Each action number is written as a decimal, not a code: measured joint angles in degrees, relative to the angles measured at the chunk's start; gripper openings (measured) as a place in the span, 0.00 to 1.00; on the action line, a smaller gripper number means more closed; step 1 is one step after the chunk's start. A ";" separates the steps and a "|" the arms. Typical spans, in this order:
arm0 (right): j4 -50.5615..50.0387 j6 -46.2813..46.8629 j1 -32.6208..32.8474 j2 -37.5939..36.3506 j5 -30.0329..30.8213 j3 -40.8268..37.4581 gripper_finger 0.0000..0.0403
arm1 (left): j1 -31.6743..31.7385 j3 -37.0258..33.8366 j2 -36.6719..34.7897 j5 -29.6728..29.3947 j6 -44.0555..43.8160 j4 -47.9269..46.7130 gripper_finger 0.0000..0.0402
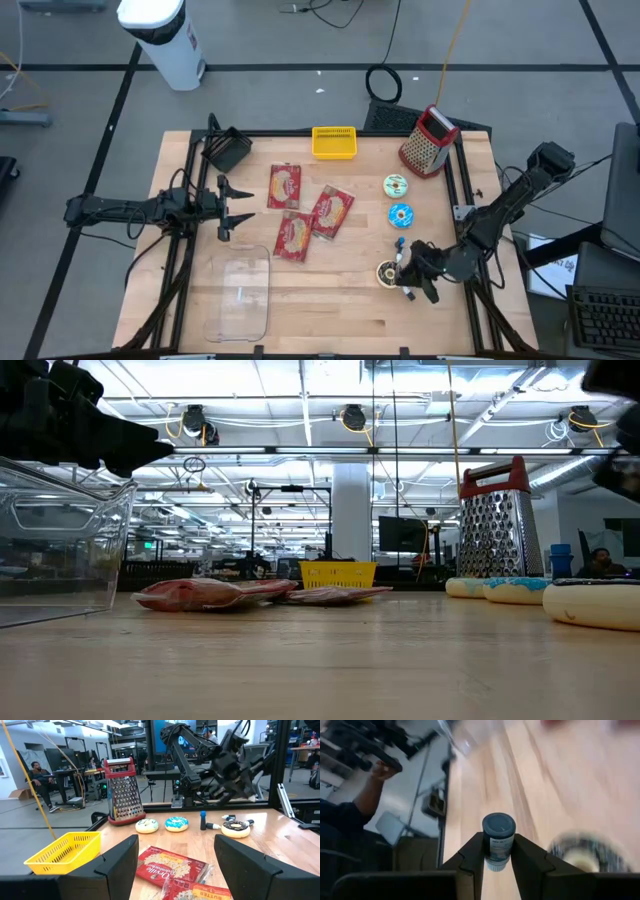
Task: Pick & Place Food Item
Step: Put the brown food coloring bottle into the black bin
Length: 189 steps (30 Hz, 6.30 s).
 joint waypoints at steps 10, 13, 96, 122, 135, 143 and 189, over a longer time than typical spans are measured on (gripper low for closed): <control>15.61 -27.98 -9.87 0.37 1.33 0.04 0.18 | 0.00 0.00 0.01 0.07 -0.29 5.10 0.64; 19.22 -33.17 -13.90 1.15 1.31 0.04 0.18 | 0.00 0.00 -0.01 0.67 -5.52 8.58 0.64; 55.51 -56.34 -46.72 30.63 -24.66 11.50 0.19 | 0.87 48.89 78.48 -3.76 3.28 16.13 0.73; 54.18 -55.97 -46.76 30.64 -24.41 11.52 0.19 | 0.93 48.83 78.48 -0.52 3.17 16.55 0.29; 53.09 -54.41 -46.72 30.12 -21.51 11.56 0.27 | 0.93 48.77 78.03 -0.95 4.72 16.03 0.12; 45.78 -54.26 -46.74 22.80 -21.47 11.54 0.44 | 1.51 48.78 70.67 -11.62 6.41 4.74 0.15; 32.72 -53.11 -47.02 17.44 -21.25 11.50 0.45 | 51.02 29.86 53.33 -14.15 -26.86 -36.53 0.16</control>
